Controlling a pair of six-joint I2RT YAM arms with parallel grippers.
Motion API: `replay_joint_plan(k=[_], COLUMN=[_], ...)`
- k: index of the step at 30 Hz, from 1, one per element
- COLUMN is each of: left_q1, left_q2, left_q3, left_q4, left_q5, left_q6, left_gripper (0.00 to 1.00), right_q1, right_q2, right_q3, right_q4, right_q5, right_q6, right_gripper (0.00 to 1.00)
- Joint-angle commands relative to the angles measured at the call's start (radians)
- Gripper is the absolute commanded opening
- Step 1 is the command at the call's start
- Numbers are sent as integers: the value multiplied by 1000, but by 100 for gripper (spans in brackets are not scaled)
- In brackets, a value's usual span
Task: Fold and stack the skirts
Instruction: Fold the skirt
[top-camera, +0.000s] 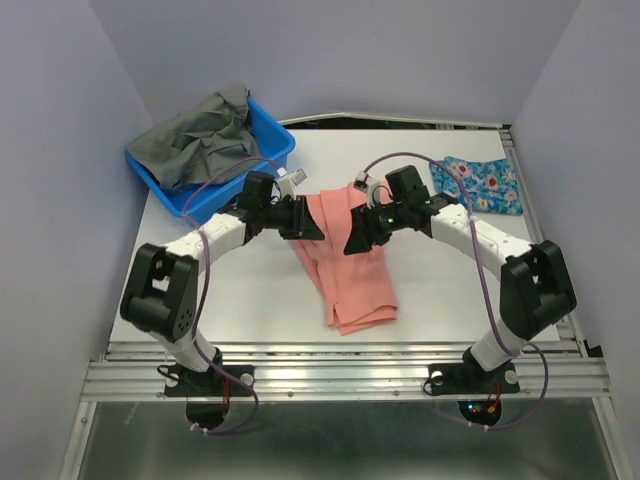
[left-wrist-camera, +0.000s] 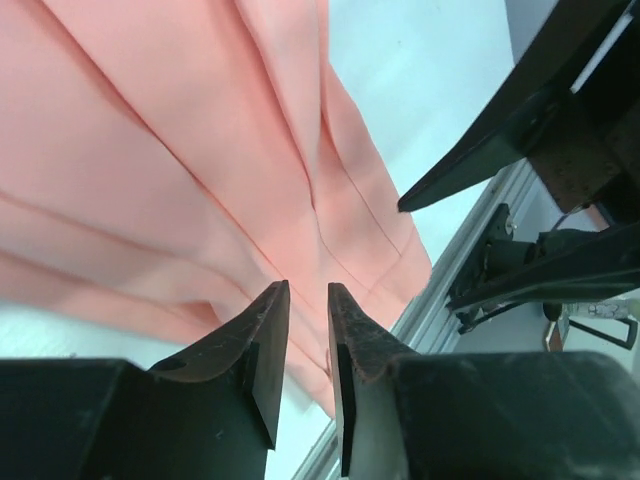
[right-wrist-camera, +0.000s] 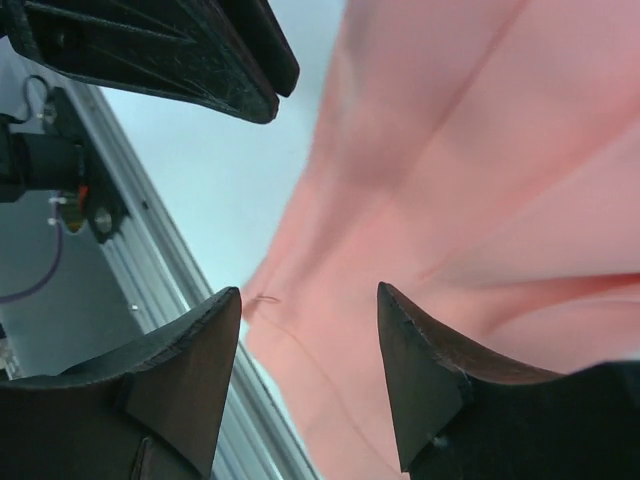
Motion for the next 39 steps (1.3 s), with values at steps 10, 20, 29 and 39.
replay_joint_plan(k=[10,20,29,39], left_q1=[81,127,-274,-667], left_q2=[361,197,-302,-623], left_q3=[112,242,-82,-507], left_q4=[-112,-290,-373,-115], left_q5=[-79,-61,-446,-709], left_q6=[118,424,1162,1429], left_gripper=[21,48,96,99], right_q1=[-79,-79,-79,-79], right_q2=[230,233,215,161], right_q3=[-108,-159,-45,-15], right_q4=[-101,-58,-84,-41], right_q5=[-55,-89,-220,-238], right_q6=[-224,-112,-72,-41], right_gripper=[56,58,64,64])
